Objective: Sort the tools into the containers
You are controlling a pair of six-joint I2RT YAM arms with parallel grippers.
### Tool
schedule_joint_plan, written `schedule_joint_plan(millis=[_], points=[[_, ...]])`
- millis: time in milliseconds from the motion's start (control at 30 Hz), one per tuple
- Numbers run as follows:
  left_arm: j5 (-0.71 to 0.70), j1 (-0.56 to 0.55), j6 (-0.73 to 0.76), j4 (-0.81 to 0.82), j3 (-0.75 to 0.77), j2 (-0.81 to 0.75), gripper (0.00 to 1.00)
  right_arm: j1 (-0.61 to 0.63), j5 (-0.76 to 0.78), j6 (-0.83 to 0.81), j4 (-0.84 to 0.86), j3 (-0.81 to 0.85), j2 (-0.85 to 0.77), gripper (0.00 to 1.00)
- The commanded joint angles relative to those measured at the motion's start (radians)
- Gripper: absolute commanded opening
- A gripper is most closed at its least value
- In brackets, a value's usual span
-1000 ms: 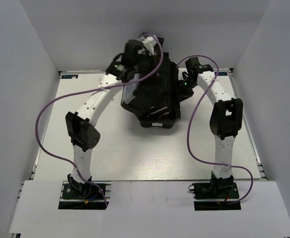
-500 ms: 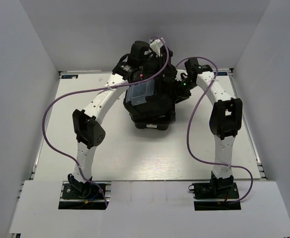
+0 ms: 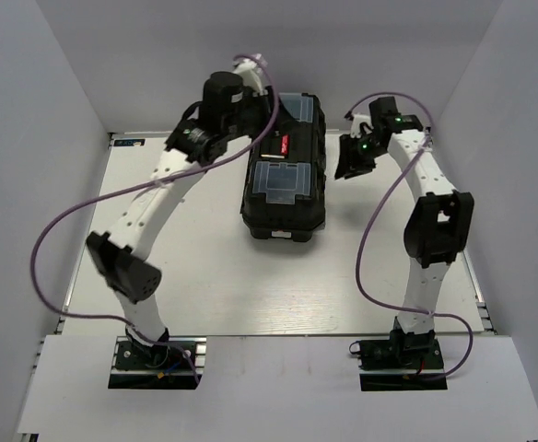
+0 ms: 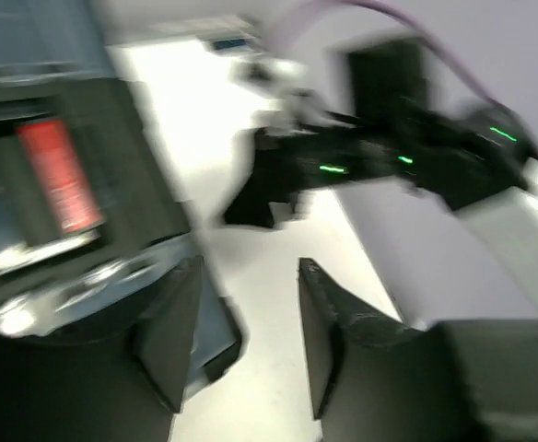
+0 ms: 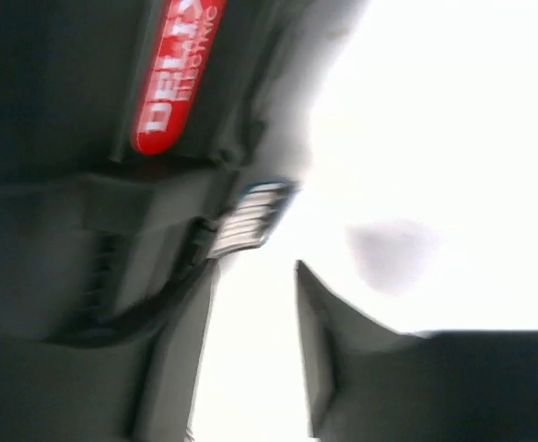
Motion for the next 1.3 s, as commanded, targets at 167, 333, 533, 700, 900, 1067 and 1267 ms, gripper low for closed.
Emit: schedule_joint_plan(millis=[167, 333, 533, 700, 900, 1067, 1267], points=[[-0.501, 0.085, -0.034, 0.009, -0.434, -0.333, 0.58, -0.031, 0.108, -0.026, 0.186, -0.194, -0.241, 0.0], [-0.449, 0.12, -0.034, 0.009, -0.534, -0.273, 0.44, -0.037, -0.159, -0.02, 0.258, -0.219, -0.29, 0.0], [-0.39, 0.12, -0.045, 0.041, -0.651, -0.204, 0.43, 0.032, -0.148, -0.03, 0.145, 0.004, -0.152, 0.0], [-0.335, 0.12, -0.045, 0.052, -0.669, -0.186, 0.42, 0.059, -0.09, -0.035, 0.105, 0.045, -0.06, 0.0], [-0.185, 0.099, -0.034, 0.149, -0.772, -0.209, 0.37, 0.079, -0.109, -0.038, 0.097, 0.037, -0.041, 0.0], [-0.053, 0.079, -0.045, 0.192, -0.798, -0.18, 0.36, 0.072, -0.077, -0.059, 0.09, 0.033, -0.049, 0.0], [-0.073, 0.057, -0.054, 0.19, -0.818, -0.189, 0.35, 0.066, 0.035, -0.09, 0.108, -0.011, -0.097, 0.02]])
